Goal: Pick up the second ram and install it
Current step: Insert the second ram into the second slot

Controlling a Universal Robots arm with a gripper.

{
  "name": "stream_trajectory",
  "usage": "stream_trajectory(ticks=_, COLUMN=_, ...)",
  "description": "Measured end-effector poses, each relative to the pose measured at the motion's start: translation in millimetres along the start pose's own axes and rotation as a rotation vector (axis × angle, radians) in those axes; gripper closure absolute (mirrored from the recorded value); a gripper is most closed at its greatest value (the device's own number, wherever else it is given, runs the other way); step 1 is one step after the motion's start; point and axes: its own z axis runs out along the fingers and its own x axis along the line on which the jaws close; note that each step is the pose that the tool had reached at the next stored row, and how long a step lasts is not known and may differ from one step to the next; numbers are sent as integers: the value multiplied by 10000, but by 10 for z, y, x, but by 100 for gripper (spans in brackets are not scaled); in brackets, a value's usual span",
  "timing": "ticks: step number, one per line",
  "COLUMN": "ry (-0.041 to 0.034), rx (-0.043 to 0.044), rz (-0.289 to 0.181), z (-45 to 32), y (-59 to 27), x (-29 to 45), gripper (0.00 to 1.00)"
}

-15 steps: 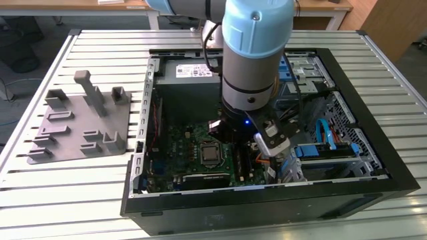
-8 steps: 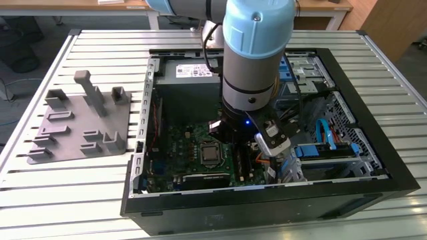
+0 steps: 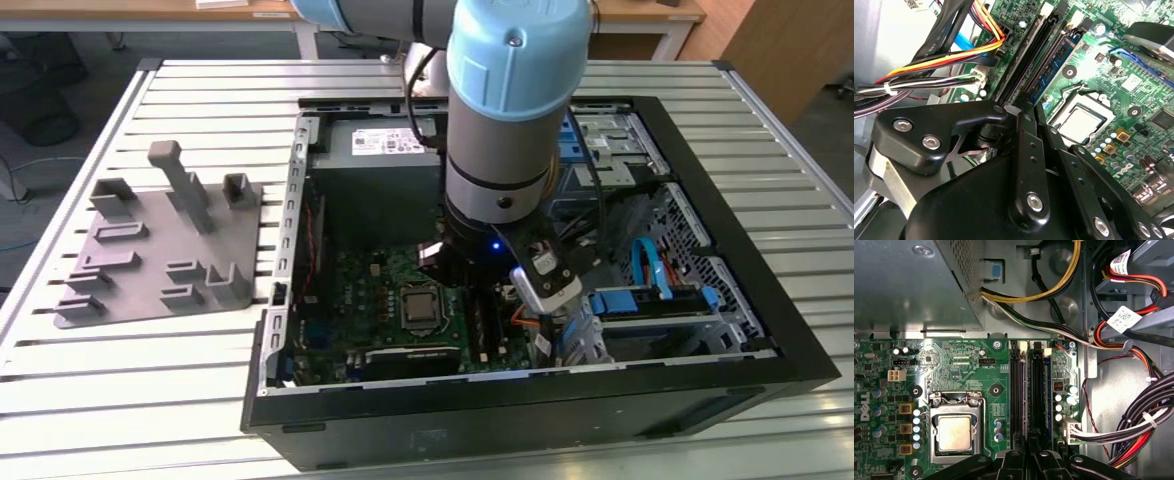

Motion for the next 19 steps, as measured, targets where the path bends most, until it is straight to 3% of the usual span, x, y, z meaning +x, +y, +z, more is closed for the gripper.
stream_trajectory(ticks=7, ry=3, rx=-58, rz=-4, z=26, y=-7, x=1, gripper=86)
stream_trajectory(ticks=19, ry=-12, rx=-50, rz=-23, z=1, y=-8, x=3, gripper=86)
